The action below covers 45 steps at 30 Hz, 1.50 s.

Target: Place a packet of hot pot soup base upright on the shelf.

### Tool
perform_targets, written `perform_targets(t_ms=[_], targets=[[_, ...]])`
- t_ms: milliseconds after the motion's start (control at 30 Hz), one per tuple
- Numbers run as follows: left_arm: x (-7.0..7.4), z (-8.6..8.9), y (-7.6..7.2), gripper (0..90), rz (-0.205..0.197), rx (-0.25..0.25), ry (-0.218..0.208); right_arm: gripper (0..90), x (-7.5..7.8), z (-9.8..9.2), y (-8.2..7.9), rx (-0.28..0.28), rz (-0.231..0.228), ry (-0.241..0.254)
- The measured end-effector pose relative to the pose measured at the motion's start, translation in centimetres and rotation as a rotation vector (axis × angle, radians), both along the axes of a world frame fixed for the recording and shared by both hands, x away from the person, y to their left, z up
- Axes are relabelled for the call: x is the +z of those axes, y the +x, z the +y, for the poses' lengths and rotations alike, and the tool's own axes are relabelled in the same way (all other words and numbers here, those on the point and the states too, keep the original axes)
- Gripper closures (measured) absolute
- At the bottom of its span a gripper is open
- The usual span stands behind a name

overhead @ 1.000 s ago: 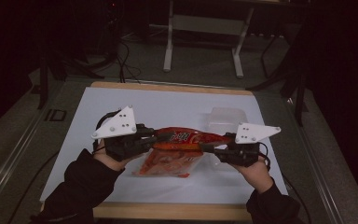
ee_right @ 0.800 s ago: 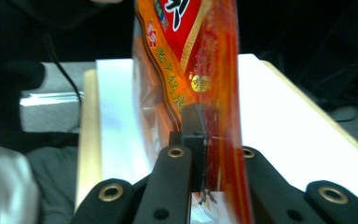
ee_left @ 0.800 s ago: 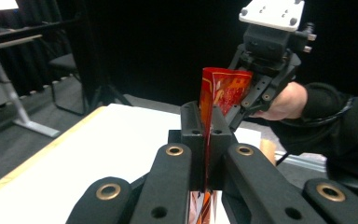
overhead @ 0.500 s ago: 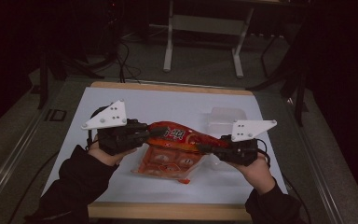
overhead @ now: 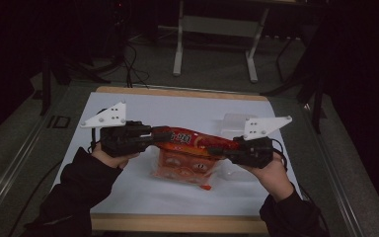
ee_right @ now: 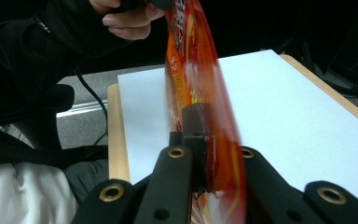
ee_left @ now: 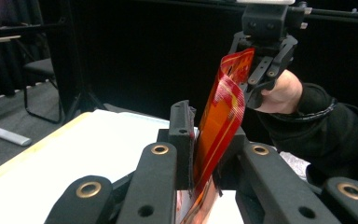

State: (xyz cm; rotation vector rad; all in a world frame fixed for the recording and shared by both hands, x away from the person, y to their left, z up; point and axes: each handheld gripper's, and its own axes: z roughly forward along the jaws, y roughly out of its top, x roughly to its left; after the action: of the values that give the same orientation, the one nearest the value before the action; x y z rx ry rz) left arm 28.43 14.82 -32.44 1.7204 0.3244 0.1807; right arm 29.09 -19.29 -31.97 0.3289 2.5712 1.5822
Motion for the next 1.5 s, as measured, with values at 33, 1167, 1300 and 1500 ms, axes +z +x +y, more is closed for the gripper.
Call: perform_targets(t_ms=[33, 1167, 1300, 1500], targets=[[0.0, 0.0, 0.0, 80.1, -0.003, 0.007, -0.007, 90.0, 0.1, 0.1, 0.0, 0.004, 0.003, -0.003], [-10.6, 4.4, -2.0, 2.2, -0.077, 0.364, -0.066, 90.0, 6.6, -7.5, 2.9, -0.352, -0.091, 0.111], [-12.6, 4.5, -2.5, 2.2, -0.055, 0.368, -0.018, 90.0, 6.6, -8.8, 3.4, -0.404, -0.103, 0.101], [-15.0, 4.6, -2.8, 2.1, 0.003, 0.376, 0.015, 90.0, 5.9, -10.6, 4.0, -0.462, -0.088, 0.119]])
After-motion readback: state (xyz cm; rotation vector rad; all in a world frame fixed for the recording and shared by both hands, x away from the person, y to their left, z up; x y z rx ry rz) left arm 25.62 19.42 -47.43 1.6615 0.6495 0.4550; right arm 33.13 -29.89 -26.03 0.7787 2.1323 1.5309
